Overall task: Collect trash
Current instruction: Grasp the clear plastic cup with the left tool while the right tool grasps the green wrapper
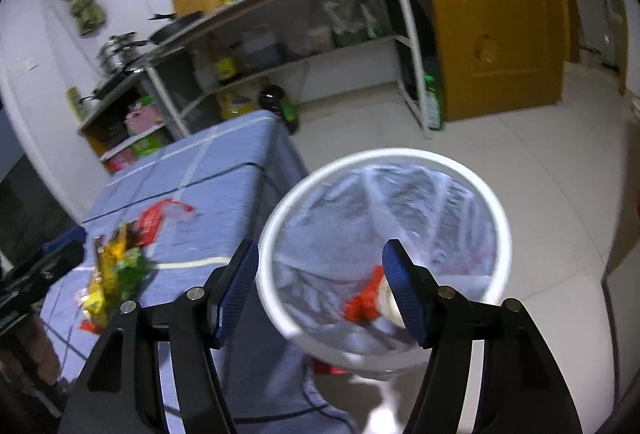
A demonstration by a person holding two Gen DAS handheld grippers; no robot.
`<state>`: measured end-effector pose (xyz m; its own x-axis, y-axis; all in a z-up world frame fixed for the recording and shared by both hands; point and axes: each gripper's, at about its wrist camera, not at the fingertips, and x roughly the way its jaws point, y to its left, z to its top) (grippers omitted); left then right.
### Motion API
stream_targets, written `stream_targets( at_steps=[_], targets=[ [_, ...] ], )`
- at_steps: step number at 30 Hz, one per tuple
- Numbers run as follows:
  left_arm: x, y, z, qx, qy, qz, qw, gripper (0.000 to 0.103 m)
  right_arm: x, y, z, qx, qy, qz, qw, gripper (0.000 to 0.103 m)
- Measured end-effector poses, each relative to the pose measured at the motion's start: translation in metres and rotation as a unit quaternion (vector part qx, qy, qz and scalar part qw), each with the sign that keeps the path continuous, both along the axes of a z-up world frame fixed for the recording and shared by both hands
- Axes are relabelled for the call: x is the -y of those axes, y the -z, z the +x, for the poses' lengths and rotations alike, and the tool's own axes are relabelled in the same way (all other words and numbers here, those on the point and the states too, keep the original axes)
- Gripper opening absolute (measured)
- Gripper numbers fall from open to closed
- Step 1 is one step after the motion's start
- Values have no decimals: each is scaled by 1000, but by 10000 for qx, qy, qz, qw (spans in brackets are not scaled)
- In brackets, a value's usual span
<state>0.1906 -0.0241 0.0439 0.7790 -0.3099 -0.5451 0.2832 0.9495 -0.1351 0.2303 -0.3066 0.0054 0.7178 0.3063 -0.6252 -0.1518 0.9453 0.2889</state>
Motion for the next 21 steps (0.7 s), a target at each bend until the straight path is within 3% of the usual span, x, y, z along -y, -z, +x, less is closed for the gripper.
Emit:
stream_targets(
  at_steps=[12, 21],
  targets=[
    [-88, 24, -32, -21, -978, 157, 9951, 58, -89, -13, -15, 218, -993, 133, 9947, 65],
    [-142, 49, -51, -187, -1552, 146, 9876, 59, -152, 9, -6, -208, -1657, 200, 9858, 62]
  ],
)
